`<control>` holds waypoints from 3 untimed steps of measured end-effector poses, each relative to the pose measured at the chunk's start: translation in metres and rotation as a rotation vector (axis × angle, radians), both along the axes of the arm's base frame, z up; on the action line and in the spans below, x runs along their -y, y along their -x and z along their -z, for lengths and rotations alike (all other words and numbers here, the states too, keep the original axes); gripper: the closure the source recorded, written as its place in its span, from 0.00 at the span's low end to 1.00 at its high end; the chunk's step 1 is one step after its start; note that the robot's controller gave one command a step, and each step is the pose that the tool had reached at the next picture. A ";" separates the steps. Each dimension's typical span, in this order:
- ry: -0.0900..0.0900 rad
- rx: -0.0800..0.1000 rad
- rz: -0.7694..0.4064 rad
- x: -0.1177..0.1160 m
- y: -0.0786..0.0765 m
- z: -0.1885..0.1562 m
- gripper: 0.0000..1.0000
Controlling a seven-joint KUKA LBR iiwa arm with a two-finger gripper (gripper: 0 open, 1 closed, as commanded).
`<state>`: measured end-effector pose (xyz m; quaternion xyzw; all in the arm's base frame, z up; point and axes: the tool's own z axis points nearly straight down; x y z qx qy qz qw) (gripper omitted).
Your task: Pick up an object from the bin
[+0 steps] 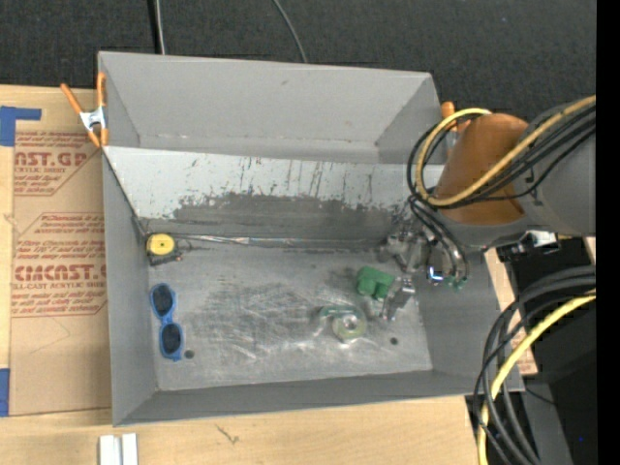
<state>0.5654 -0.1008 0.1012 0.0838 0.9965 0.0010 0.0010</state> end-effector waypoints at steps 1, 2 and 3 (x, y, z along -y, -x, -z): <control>0.001 -0.002 0.383 -0.001 0.005 0.002 0.00; 0.002 0.005 0.494 -0.016 0.008 0.027 0.00; 0.000 -0.001 0.691 -0.011 -0.021 0.029 0.00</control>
Offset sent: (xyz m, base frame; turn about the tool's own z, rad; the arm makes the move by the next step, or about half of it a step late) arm -0.0050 -0.0003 -0.0012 0.3833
